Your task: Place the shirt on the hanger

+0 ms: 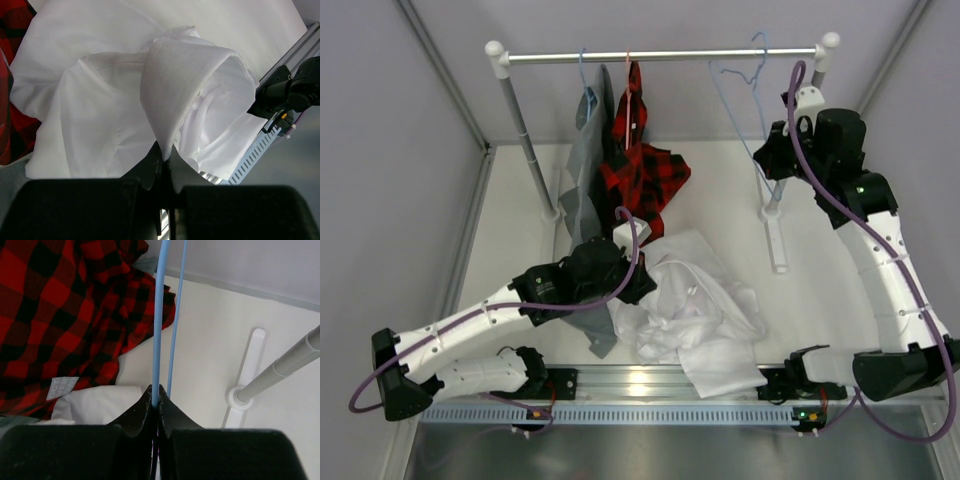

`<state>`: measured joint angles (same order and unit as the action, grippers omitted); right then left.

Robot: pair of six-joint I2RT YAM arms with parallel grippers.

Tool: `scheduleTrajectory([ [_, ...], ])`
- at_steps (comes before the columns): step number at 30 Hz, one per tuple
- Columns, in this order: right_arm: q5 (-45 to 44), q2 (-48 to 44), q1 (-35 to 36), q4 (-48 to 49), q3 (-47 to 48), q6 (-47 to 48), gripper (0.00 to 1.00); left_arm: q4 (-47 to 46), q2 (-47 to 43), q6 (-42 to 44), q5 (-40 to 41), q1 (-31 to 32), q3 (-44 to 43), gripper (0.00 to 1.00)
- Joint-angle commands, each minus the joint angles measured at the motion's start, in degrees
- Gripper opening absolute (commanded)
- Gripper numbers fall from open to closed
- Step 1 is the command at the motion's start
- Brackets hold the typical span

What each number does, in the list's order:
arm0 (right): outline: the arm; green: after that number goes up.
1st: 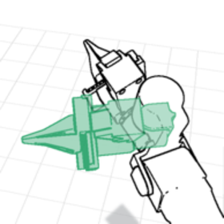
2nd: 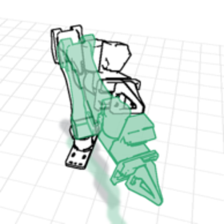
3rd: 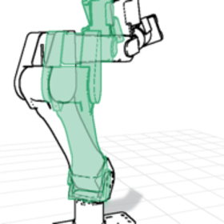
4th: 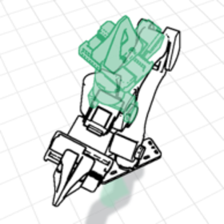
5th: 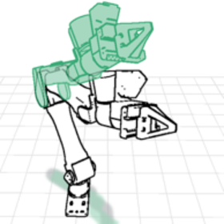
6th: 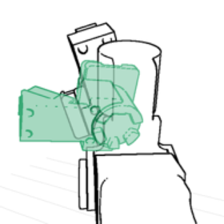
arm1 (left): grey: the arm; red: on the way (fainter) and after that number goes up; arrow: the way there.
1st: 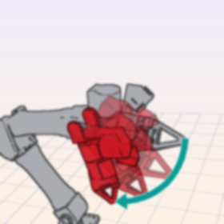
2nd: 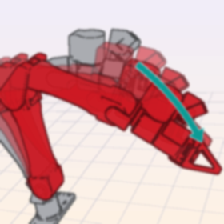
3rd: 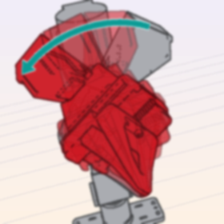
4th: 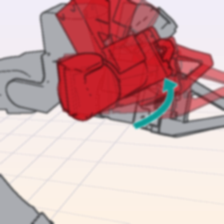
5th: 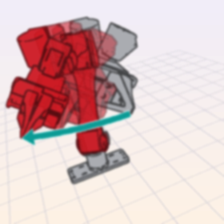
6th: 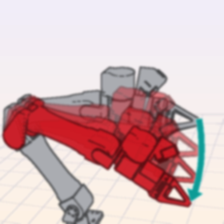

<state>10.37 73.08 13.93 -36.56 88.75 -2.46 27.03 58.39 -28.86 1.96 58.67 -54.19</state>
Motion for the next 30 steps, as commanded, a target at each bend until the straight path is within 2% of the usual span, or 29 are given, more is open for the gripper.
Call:
scheduleTrajectory([
  [1,-0.27,-2.15,-0.31,4.39,4.15,-3.43,0.00,-0.66,-0.38,-0.23,0.33,0.04,-0.65,0.00],
  [21,1.67,-6.98,-0.31,0.62,7.14,-2.64,0.00,-0.83,-0.30,-1.99,4.37,0.04,-1.35,0.00],
  [26,1.05,-13.73,-0.40,-6.41,1.44,-1.50,0.00,-0.83,1.37,-2.69,5.42,0.04,-3.55,0.00],
  [30,7.26,-22.78,-0.40,-11.60,-6.03,-2.02,0.00,-0.83,3.83,-3.57,7.53,0.12,-5.22,0.00],
])
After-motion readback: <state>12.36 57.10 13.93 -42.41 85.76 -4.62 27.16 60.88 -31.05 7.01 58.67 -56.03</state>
